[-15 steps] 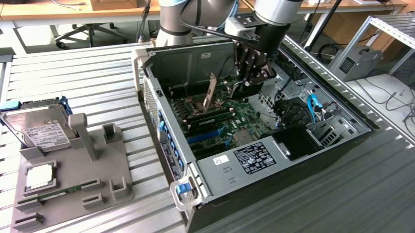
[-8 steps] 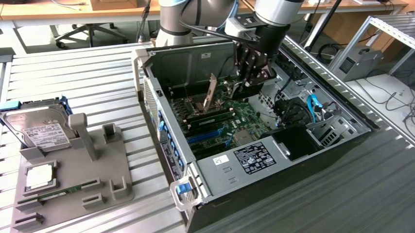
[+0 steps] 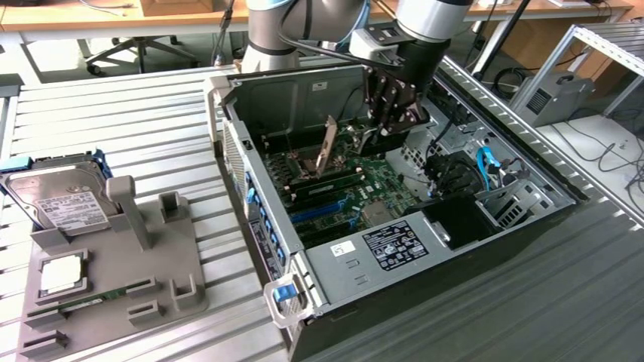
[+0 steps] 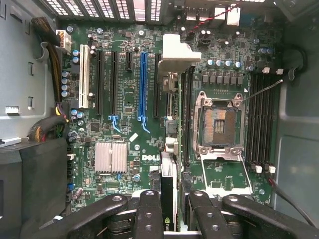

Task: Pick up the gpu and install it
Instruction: 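Insert the gpu into the slot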

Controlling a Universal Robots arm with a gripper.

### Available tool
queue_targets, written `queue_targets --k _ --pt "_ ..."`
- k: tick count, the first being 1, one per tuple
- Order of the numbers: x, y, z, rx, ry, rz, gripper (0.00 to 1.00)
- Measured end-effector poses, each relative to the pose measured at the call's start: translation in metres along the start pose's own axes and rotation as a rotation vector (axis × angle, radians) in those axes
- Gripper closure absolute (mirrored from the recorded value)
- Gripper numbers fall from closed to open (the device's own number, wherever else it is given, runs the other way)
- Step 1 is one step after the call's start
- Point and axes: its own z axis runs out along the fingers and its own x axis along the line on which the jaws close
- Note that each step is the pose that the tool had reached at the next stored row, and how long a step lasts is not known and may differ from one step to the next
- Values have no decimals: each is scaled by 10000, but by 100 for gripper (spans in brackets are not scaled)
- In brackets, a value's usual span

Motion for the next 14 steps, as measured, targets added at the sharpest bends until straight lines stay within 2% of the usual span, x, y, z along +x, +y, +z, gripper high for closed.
queue_targets --k 14 --pt "26 1 10 0 0 0 74"
